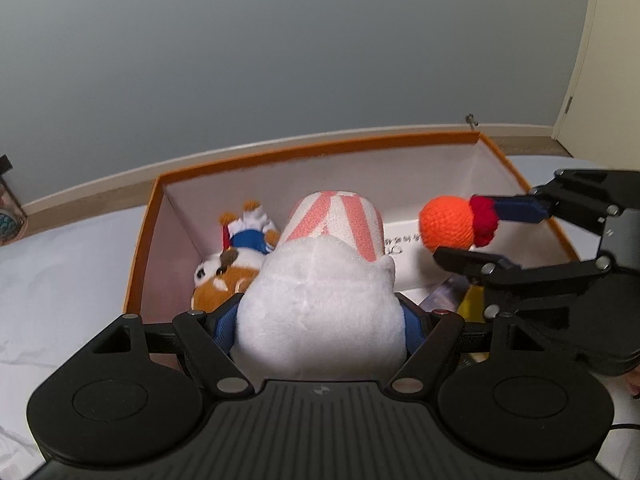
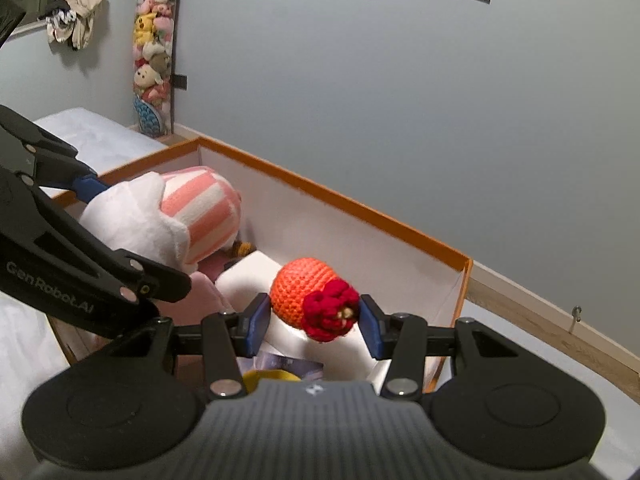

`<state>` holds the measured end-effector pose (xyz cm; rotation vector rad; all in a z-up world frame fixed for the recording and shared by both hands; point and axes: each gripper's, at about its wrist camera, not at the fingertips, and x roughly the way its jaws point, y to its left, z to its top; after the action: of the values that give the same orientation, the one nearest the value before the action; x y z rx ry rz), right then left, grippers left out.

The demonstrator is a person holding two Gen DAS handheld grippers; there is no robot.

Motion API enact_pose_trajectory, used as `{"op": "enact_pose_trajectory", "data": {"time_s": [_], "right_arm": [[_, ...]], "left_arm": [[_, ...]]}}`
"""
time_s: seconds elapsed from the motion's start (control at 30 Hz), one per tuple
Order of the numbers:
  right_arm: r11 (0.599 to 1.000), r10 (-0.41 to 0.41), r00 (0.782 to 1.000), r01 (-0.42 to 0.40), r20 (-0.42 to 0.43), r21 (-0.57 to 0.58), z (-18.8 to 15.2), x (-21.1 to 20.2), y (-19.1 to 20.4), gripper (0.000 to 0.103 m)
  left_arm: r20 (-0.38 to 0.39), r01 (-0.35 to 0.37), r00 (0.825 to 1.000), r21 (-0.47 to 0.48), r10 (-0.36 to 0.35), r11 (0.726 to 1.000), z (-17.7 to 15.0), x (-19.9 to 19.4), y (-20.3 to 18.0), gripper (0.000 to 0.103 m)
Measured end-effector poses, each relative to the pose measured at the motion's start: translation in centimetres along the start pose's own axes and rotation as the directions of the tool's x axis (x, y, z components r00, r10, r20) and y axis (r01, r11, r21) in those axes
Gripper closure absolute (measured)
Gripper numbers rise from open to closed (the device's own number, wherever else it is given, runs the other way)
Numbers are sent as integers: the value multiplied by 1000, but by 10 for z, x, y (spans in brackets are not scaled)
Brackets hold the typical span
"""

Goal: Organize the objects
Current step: 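Carry the white plush and crocheted strawberry over into the orange box, then open both grippers to drop the plush and strawberry into the box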

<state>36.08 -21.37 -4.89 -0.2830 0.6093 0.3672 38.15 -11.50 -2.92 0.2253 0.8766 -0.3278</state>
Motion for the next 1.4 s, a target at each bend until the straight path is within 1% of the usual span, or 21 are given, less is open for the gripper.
{"op": "enact_pose_trajectory", "data": {"time_s": [0.2, 0.23, 0.33, 0.4, 0.5, 0.63, 0.77, 0.87, 1.0, 1.3, 1.4], "right_arm": [[1000, -1, 998, 3, -71, 29, 5, 9, 0, 53], [999, -2, 997, 5, -76, 37, 2, 7, 0, 53], [998, 3, 996, 3, -88, 67, -1, 5, -2, 53], [997, -2, 995, 9, -96, 79, 0, 6, -5, 53], [995, 15, 995, -5, -101, 104, -1, 4, -8, 53], [994, 9, 994, 2, -104, 107, -2, 6, -8, 53], [994, -2, 994, 14, -109, 108, -2, 5, -2, 53], [994, -11, 993, 23, -114, 108, -2, 5, -1, 53], [994, -17, 993, 30, -118, 106, -2, 6, 0, 53], [995, -31, 991, 43, -128, 88, -4, 6, 2, 54], [995, -32, 991, 43, -128, 87, -4, 7, 2, 53]], "left_arm": [[-16, -7, 1000, 22, 7, 1000, 3, 3, -4, 15], [-19, -10, 1000, 29, 10, 1000, 3, 4, -5, 15], [-30, -23, 999, 71, 25, 997, 6, 15, -24, 15], [-34, -29, 999, 91, 32, 995, 4, 17, -25, 15], [-47, -22, 999, 112, 27, 994, 1, 21, -32, 15], [-58, -14, 998, 130, 22, 991, -2, 25, -39, 15], [-74, -10, 997, 126, 19, 992, -4, 31, -41, 15], [-74, -12, 997, 127, 21, 992, -4, 32, -42, 14], [-76, -24, 996, 144, 35, 989, -4, 34, -44, 12], [-75, -36, 996, 142, 47, 989, -5, 33, -43, 11], [-55, -45, 997, 144, 53, 988, -7, 30, -43, 11]]}}
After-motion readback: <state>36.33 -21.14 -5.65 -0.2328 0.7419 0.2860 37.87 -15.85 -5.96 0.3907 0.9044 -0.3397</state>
